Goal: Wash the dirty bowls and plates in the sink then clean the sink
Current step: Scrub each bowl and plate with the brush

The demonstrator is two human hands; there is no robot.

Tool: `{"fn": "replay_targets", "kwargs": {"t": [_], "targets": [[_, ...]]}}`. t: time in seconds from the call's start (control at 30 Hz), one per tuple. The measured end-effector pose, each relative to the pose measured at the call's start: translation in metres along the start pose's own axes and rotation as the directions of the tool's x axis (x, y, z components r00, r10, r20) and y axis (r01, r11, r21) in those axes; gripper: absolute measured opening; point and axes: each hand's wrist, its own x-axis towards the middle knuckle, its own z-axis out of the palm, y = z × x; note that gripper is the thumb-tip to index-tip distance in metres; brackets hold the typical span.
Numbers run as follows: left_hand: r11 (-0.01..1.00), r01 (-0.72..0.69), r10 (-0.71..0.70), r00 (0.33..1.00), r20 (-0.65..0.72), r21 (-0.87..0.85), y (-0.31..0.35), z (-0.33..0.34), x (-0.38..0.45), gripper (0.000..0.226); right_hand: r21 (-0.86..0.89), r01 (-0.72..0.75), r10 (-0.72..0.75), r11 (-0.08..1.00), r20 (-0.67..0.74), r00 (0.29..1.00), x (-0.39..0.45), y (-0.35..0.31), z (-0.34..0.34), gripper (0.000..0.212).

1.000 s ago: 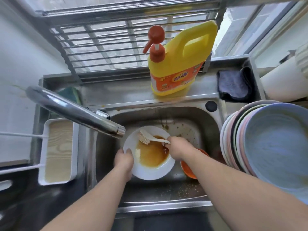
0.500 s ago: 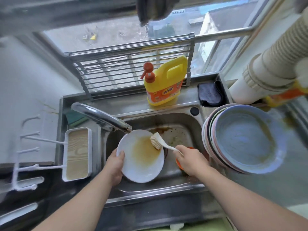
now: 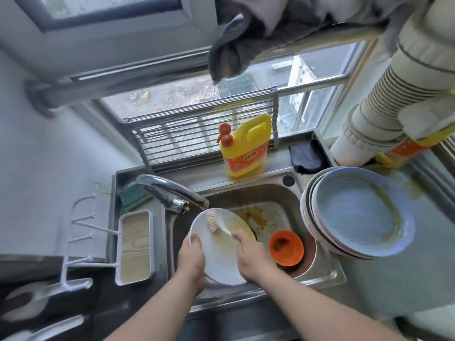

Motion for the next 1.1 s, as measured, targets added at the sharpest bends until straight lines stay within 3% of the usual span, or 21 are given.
{"fn": "replay_targets", "kwargs": {"t": [0.13, 0.3, 0.4, 0.5, 0.6, 0.67, 0.73, 0.83, 0.93, 1.1], "targets": [[0.999, -0.048, 0.048, 0.996, -0.073, 0.002, 0.012, 0.000, 0.013, 0.032, -0.212, -0.069, 0.076, 0.975, 0.028, 0.997, -0.009, 0.037, -0.008, 0.050], [0.999, -0.045, 0.041, 0.990, -0.133, -0.024, 0.008, 0.007, 0.025, 0.027, -0.044, 0.039, -0.033, 0.998, 0.129, 0.991, -0.056, 0.010, 0.020, 0.036], [0.998, 0.020, -0.023, 0.998, -0.066, -0.054, 0.004, 0.018, 0.018, 0.024, -0.129, 0.032, -0.027, 0.991, 0.041, 0.999, -0.017, -0.001, 0.003, 0.044], [0.996, 0.027, -0.031, 0.998, -0.055, -0.087, 0.008, 0.017, 0.025, 0.025, -0.253, -0.054, 0.051, 0.966, -0.016, 0.999, 0.006, 0.032, -0.032, 0.062], [0.997, 0.016, -0.024, 0.995, -0.094, -0.082, 0.014, 0.010, 0.040, 0.025, -0.243, -0.056, 0.068, 0.968, 0.041, 0.997, -0.029, 0.050, -0.021, 0.056], [0.997, 0.011, -0.017, 0.995, -0.096, -0.071, 0.012, 0.009, 0.041, 0.031, -0.203, 0.049, -0.021, 0.978, 0.136, 0.991, -0.050, 0.029, 0.001, 0.053], [0.996, 0.012, -0.017, 0.998, -0.058, -0.083, 0.005, 0.014, 0.035, 0.033, -0.146, 0.111, -0.095, 0.983, 0.112, 0.989, -0.040, 0.003, 0.003, 0.044], [0.998, 0.024, -0.026, 0.999, -0.038, -0.052, 0.000, 0.014, 0.032, 0.035, -0.253, 0.040, -0.033, 0.967, 0.028, 0.999, 0.004, 0.004, -0.024, 0.056], [0.998, 0.017, -0.021, 0.997, -0.071, -0.063, 0.002, 0.009, 0.050, 0.057, -0.327, -0.047, 0.055, 0.944, 0.017, 0.998, -0.004, 0.036, -0.049, 0.066], [0.999, -0.019, 0.024, 0.993, -0.112, 0.041, 0.005, 0.018, 0.037, 0.037, -0.231, 0.082, -0.049, 0.969, 0.145, 0.988, -0.047, 0.012, 0.005, 0.054]]}}
